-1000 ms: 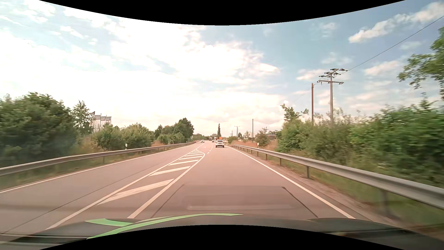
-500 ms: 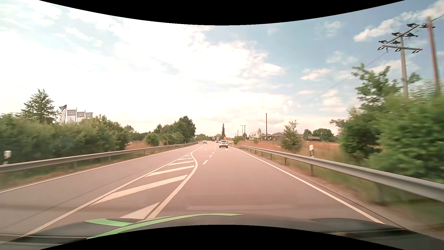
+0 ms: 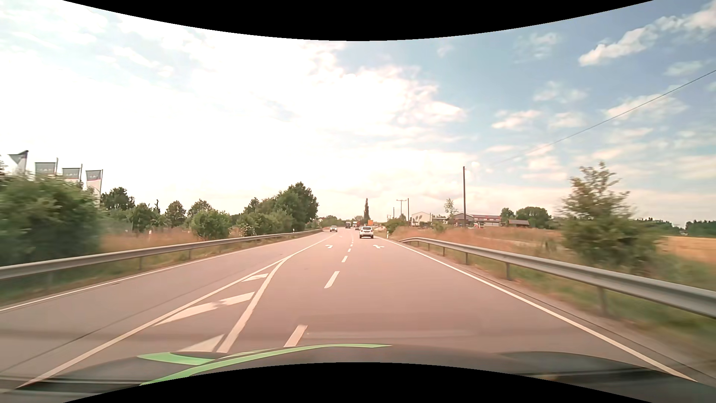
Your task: Follow the waypoints while adhering to traffic rules and regulations
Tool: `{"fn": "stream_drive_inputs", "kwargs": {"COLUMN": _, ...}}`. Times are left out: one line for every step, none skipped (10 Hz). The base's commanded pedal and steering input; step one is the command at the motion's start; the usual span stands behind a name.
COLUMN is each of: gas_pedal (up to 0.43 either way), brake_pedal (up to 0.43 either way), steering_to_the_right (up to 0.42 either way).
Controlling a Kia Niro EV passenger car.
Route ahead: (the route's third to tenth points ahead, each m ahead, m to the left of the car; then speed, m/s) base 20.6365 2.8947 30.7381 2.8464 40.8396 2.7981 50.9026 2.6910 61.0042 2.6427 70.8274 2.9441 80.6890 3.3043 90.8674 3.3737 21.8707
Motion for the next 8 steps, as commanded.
{"fn": "stream_drive_inputs", "kwargs": {"gas_pedal": 0.000, "brake_pedal": 0.067, "steering_to_the_right": -0.009}}
{"fn": "stream_drive_inputs", "kwargs": {"gas_pedal": 0.000, "brake_pedal": 0.098, "steering_to_the_right": -0.009}}
{"fn": "stream_drive_inputs", "kwargs": {"gas_pedal": 0.000, "brake_pedal": 0.104, "steering_to_the_right": -0.009}}
{"fn": "stream_drive_inputs", "kwargs": {"gas_pedal": 0.000, "brake_pedal": 0.116, "steering_to_the_right": -0.008}}
{"fn": "stream_drive_inputs", "kwargs": {"gas_pedal": 0.000, "brake_pedal": 0.122, "steering_to_the_right": -0.006}}
{"fn": "stream_drive_inputs", "kwargs": {"gas_pedal": 0.000, "brake_pedal": 0.128, "steering_to_the_right": -0.005}}
{"fn": "stream_drive_inputs", "kwargs": {"gas_pedal": 0.000, "brake_pedal": 0.128, "steering_to_the_right": -0.005}}
{"fn": "stream_drive_inputs", "kwargs": {"gas_pedal": 0.000, "brake_pedal": 0.134, "steering_to_the_right": -0.005}}
